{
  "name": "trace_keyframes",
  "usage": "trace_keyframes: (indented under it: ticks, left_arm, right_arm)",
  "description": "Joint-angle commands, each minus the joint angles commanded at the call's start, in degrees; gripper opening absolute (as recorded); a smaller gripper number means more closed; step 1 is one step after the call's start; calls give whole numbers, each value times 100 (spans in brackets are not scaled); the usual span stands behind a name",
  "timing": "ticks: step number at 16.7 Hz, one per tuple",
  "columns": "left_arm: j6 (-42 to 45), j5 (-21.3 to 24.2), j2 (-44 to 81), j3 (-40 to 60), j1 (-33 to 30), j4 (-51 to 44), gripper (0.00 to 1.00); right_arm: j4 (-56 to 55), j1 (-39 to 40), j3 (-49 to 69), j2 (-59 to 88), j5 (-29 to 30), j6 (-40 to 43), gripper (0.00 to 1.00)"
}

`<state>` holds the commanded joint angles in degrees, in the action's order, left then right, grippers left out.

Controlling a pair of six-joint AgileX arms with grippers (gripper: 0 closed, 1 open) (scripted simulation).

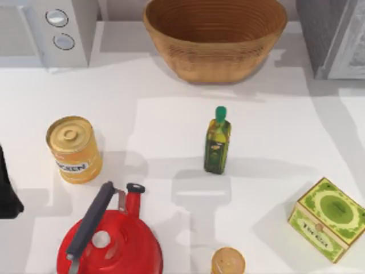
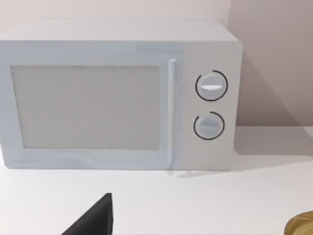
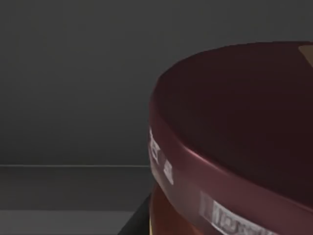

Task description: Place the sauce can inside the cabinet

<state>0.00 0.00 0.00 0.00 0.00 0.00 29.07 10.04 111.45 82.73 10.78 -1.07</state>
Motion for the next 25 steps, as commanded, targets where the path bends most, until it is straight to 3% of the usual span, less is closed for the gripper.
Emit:
trace_keyframes:
  ticks: [19, 25]
  left_arm:
    - [0, 0, 0, 0, 0, 0, 100]
    - [0, 0, 0, 0, 0, 0, 100]
  right_arm:
    - [-351, -376, 1935, 2302, -348, 6, 0]
    - [-388, -411, 2037, 2429, -378, 5, 0]
